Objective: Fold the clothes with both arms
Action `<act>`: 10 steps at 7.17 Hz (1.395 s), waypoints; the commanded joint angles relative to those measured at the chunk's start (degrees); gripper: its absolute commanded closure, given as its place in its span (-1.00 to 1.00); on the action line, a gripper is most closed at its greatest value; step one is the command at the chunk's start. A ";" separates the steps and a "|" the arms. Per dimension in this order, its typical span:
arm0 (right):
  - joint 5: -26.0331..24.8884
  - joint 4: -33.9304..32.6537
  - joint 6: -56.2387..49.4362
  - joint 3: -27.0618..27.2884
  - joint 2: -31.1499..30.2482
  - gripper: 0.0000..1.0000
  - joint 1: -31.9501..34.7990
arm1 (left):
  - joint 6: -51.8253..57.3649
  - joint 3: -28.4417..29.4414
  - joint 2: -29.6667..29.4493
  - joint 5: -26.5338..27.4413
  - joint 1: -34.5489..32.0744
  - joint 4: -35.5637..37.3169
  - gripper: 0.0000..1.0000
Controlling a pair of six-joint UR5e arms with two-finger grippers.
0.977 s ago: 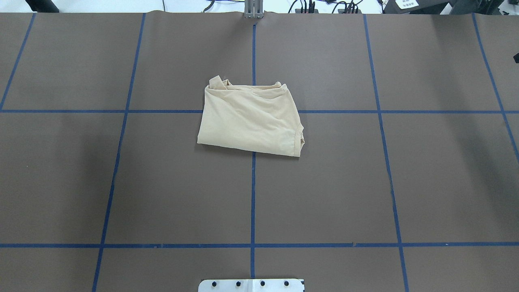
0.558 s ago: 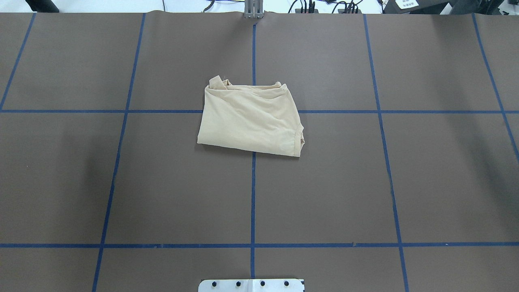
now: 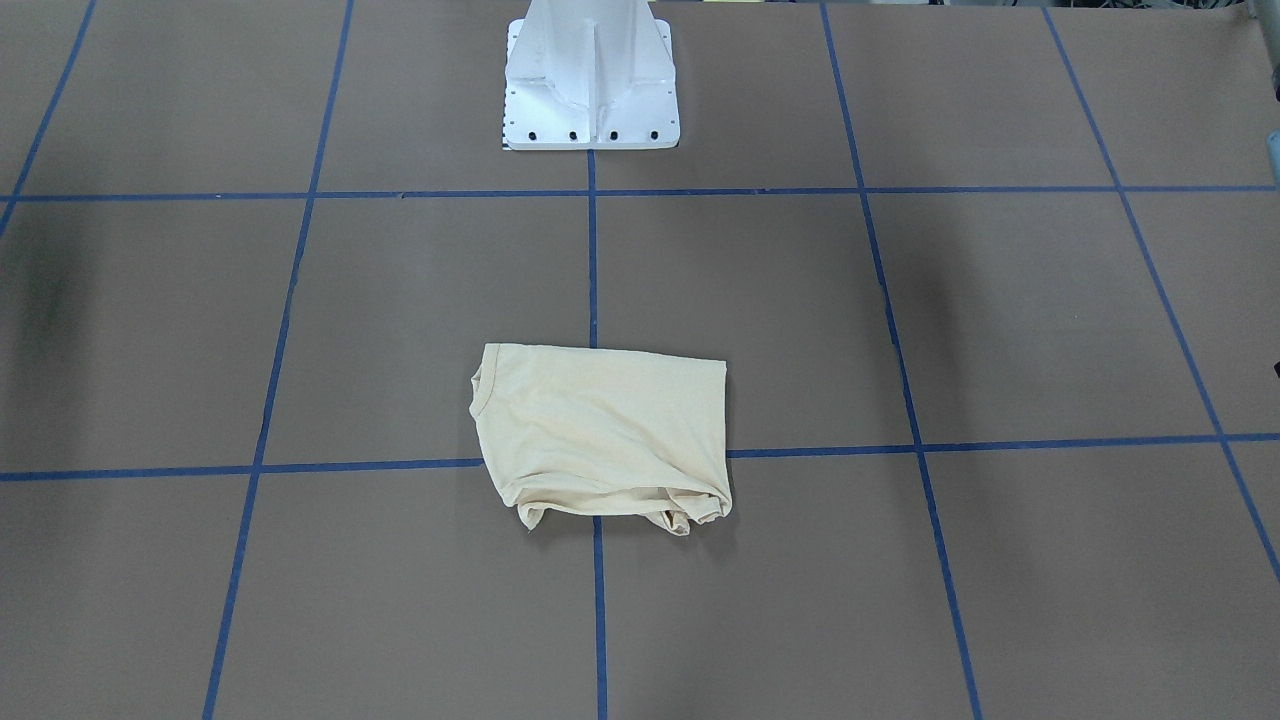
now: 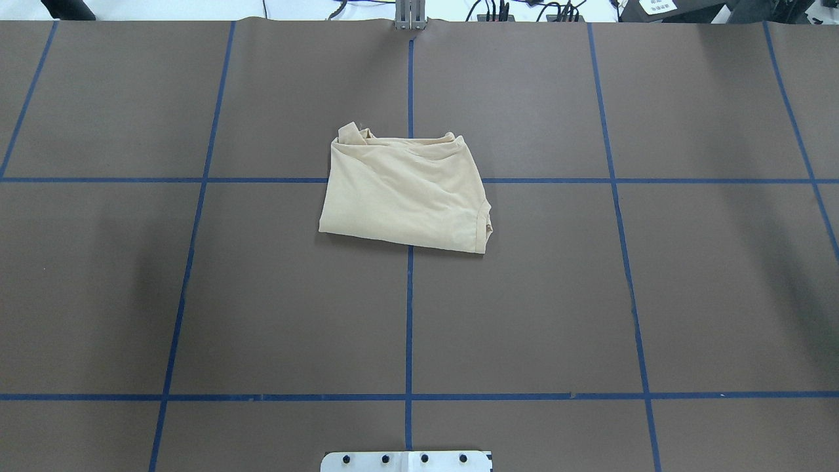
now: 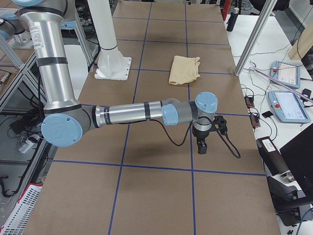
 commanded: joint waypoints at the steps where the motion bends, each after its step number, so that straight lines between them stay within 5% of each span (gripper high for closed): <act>1: -0.16 0.07 0.31 -0.60 -0.62 -1.00 -0.35 | -1.48 0.16 0.20 0.03 -0.10 0.68 -1.00; 10: -0.07 0.42 1.72 -3.68 0.26 -1.00 -2.02 | -1.57 -0.98 0.73 0.03 -2.13 2.71 -1.00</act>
